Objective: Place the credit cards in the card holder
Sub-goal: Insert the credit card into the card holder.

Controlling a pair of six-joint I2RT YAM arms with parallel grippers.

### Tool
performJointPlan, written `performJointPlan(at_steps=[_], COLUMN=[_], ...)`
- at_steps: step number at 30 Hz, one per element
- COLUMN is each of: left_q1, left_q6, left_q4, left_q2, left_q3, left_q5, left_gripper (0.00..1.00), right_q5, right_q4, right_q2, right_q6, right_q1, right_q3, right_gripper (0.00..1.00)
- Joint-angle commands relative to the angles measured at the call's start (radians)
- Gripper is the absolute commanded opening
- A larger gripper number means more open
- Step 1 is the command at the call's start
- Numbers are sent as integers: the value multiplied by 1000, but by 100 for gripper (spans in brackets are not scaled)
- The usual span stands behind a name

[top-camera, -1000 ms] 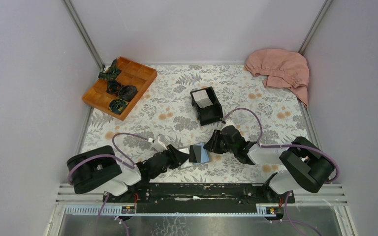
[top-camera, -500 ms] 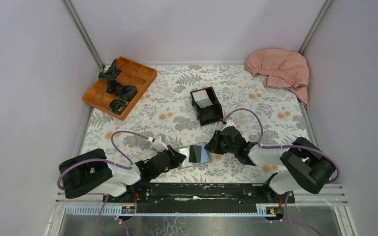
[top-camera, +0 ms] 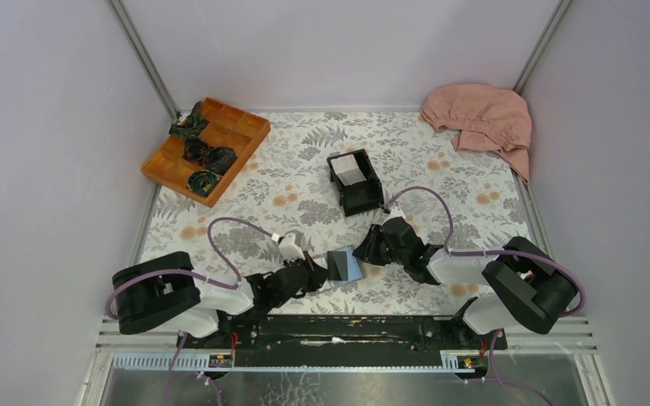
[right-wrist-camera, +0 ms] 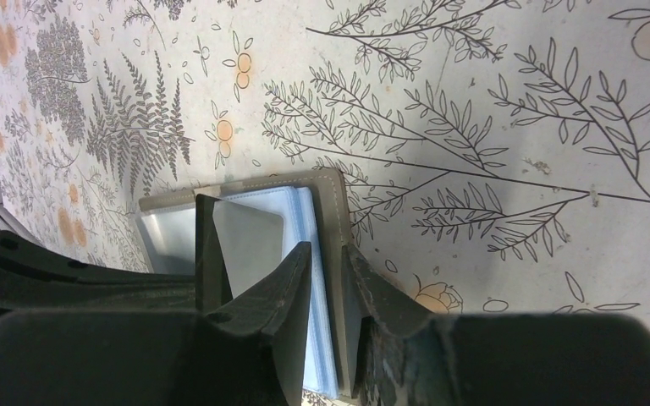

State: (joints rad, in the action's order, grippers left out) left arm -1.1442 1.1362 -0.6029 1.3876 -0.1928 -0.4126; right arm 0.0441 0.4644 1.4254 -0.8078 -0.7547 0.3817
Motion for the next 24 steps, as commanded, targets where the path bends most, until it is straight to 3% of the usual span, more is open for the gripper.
performJointPlan(at_steps=[1, 11, 24], left_q1=[-36, -84, -102], left_q6=[-35, -31, -23], left_q4=[129, 234, 497], left_q2=[20, 48, -2], left_q3=[-24, -86, -139], left_q5=[-27, -41, -62], left_gripper=[0, 0, 0], right_q5=[-44, -47, -65], right_q4=[-102, -102, -120], right_q2=[5, 12, 10], right_q6=[32, 33, 43], right_q1=[-3, -12, -18], right_q3=[-27, -24, -16], right_gripper=[27, 27, 27])
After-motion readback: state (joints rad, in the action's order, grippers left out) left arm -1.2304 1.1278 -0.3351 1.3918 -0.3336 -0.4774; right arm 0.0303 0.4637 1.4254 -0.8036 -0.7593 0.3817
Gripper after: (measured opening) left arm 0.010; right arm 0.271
